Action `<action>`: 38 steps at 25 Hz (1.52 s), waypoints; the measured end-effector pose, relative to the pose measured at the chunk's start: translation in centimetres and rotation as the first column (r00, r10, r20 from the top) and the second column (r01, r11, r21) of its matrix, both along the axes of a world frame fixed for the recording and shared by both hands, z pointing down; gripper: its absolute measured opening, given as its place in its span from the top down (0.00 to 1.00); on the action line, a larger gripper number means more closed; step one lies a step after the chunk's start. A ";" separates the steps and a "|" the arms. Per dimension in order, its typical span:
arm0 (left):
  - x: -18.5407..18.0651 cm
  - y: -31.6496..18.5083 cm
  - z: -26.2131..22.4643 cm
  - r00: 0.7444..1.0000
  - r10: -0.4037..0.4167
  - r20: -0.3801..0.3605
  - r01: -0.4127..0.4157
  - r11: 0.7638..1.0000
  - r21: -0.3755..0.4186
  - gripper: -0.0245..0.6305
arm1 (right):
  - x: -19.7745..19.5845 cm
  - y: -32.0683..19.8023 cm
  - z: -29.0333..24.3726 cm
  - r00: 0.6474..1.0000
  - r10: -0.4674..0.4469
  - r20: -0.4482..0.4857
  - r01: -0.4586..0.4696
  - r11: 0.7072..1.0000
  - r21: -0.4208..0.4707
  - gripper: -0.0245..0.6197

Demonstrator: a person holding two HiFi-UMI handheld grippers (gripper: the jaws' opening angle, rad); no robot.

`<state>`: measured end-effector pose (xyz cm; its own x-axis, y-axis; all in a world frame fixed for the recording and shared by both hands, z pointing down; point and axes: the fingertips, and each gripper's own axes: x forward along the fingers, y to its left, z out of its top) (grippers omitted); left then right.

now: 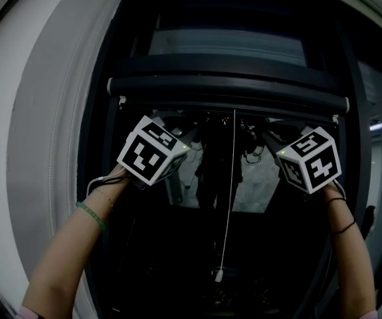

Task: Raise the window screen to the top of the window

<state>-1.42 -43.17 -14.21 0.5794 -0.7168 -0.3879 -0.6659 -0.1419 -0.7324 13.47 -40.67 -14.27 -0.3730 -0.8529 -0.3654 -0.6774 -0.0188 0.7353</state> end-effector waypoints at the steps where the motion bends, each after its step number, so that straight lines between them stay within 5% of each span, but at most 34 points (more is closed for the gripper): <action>1: 0.1 0.4 1.2 1.000 0.024 0.000 -0.024 1.000 -0.014 0.85 | 0.0 0.0 1.1 1.000 -0.004 0.004 0.004 1.000 -0.012 0.86; 7: 0.6 3.5 9.5 0.991 0.136 0.015 -0.134 0.987 -0.087 0.85 | -0.9 1.5 7.7 0.994 -0.086 0.068 0.090 0.994 -0.058 0.86; 16: -0.8 9.9 25.5 0.946 0.286 -0.152 -0.318 0.910 -0.266 0.85 | -4.5 6.7 23.0 0.959 -0.189 0.210 0.226 0.960 -0.166 0.86; 22: -3.3 14.7 35.5 0.887 0.310 -0.343 -0.430 0.826 -0.365 0.85 | -6.5 10.5 34.1 0.922 -0.163 0.352 0.262 0.931 -0.255 0.86; 30: -4.8 20.8 47.8 0.873 0.266 -0.409 -0.456 0.741 -0.492 0.85 | -9.7 17.7 46.0 0.896 -0.089 0.436 0.265 0.894 -0.362 0.86; 38: -3.2 28.0 59.3 0.878 0.217 -0.426 -0.460 0.628 -0.628 0.85 | -11.0 24.8 55.7 0.826 -0.008 0.563 0.331 0.816 -0.474 0.86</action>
